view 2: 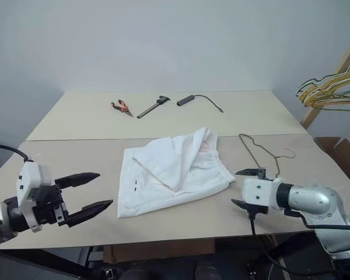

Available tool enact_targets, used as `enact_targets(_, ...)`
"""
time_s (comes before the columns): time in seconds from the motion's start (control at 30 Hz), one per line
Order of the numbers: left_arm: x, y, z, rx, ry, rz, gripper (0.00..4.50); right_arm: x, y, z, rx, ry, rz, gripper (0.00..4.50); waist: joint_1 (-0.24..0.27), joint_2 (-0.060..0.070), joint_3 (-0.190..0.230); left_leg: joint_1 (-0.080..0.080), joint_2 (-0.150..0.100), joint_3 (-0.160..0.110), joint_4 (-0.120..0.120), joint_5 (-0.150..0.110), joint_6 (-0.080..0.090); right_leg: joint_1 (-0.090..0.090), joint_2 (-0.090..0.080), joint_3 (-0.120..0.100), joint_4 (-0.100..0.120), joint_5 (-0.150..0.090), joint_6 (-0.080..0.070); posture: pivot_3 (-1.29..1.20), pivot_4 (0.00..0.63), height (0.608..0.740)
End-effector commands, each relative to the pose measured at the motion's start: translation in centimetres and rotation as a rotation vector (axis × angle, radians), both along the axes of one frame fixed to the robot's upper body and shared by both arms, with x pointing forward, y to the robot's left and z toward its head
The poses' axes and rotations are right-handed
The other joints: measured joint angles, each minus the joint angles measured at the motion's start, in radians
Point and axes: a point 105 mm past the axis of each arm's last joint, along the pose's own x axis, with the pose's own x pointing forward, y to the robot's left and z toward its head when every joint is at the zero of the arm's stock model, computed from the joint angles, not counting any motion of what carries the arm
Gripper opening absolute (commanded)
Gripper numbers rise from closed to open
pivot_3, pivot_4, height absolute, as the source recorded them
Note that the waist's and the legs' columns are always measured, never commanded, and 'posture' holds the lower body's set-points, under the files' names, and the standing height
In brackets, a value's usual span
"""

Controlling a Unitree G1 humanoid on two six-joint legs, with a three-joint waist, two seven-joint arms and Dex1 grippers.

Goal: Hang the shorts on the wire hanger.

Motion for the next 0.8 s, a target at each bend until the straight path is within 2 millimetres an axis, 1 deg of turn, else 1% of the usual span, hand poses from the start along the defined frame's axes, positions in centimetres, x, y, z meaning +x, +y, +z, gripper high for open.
enact_targets(0.03,-0.2,-0.5,0.5,0.019,-0.036,-0.031,4.5,1.0,1.1,-0.4,-0.085,-0.1,0.1,4.45,-0.001,0.001,0.0,0.0,0.0,0.0,0.0,0.0,0.0,0.0,0.0,0.0,0.0,0.0,0.0,0.05,0.005,0.74)
enact_targets(0.13,-0.2,-0.5,0.4,0.019,-0.041,-0.028,4.5,1.9,1.7,-1.4,-0.133,-0.144,0.138,4.45,0.001,0.001,0.001,0.0,0.0,0.0,0.0,0.0,0.0,0.0,0.0,0.0,0.0,0.001,-0.001,0.06,0.002,0.74)
enact_targets(0.2,-0.3,-0.5,0.4,0.02,-0.044,-0.025,4.5,2.4,1.8,-2.3,-0.166,-0.155,0.144,4.45,0.003,0.0,0.001,0.0,0.0,-0.001,0.0,0.0,0.0,0.0,0.0,0.0,0.0,0.002,-0.003,0.07,0.0,0.74)
enact_targets(0.23,-0.3,-0.5,0.4,0.022,-0.045,-0.023,4.5,2.6,1.7,-2.8,-0.185,-0.156,0.156,4.28,0.004,0.0,0.001,0.0,0.0,-0.001,0.0,0.0,0.0,0.0,0.0,0.0,0.0,0.003,-0.005,0.07,0.0,0.74)
enact_targets(0.3,-0.3,-0.5,0.3,0.024,-0.048,-0.021,4.5,2.7,1.7,-3.6,-0.207,-0.154,0.176,3.82,0.007,0.0,0.001,-0.001,-0.001,-0.001,0.0,0.0,0.0,0.0,-0.001,0.0,0.0,0.003,-0.005,0.08,0.0,0.74)
enact_targets(0.37,-0.3,-0.6,0.1,0.025,-0.05,-0.019,4.5,3.0,1.7,-4.2,-0.224,-0.164,0.191,3.16,0.007,-0.001,0.001,-0.001,-0.001,-0.002,0.0,0.0,0.0,0.0,-0.001,0.0,0.0,0.003,-0.005,0.08,0.0,0.74)
enact_targets(0.43,-0.3,-0.7,0.1,0.025,-0.057,-0.02,4.5,3.3,1.9,-4.3,-0.226,-0.181,0.201,2.51,0.005,-0.001,0.0,0.0,-0.001,-0.002,0.0,0.0,0.0,0.001,-0.001,0.0,0.0,0.003,-0.005,0.08,0.0,0.74)
enact_targets(0.57,-0.5,-0.7,-0.3,0.023,-0.057,-0.009,4.5,3.8,2.1,-3.9,-0.225,-0.208,0.224,1.04,0.002,-0.001,0.0,0.002,-0.001,-0.002,0.0,0.0,0.0,0.002,0.0,0.001,0.001,0.003,-0.005,0.07,0.0,0.74)
enact_targets(0.67,-0.7,-0.6,-0.6,0.033,-0.045,-0.012,4.5,3.8,2.3,-3.5,-0.219,-0.218,0.24,0.05,0.002,-0.001,0.0,0.003,0.0,-0.004,0.0,0.0,0.0,0.002,0.0,0.001,0.001,0.003,-0.006,0.07,0.0,0.74)
enact_targets(0.8,-0.7,-0.4,-0.9,0.062,-0.046,-0.015,4.5,3.7,2.8,-3.0,-0.2,-0.229,0.247,0.05,0.004,-0.001,0.0,0.003,-0.001,-0.006,-0.001,0.0,0.0,0.002,0.0,0.001,0.001,0.003,-0.006,0.07,0.0,0.74)
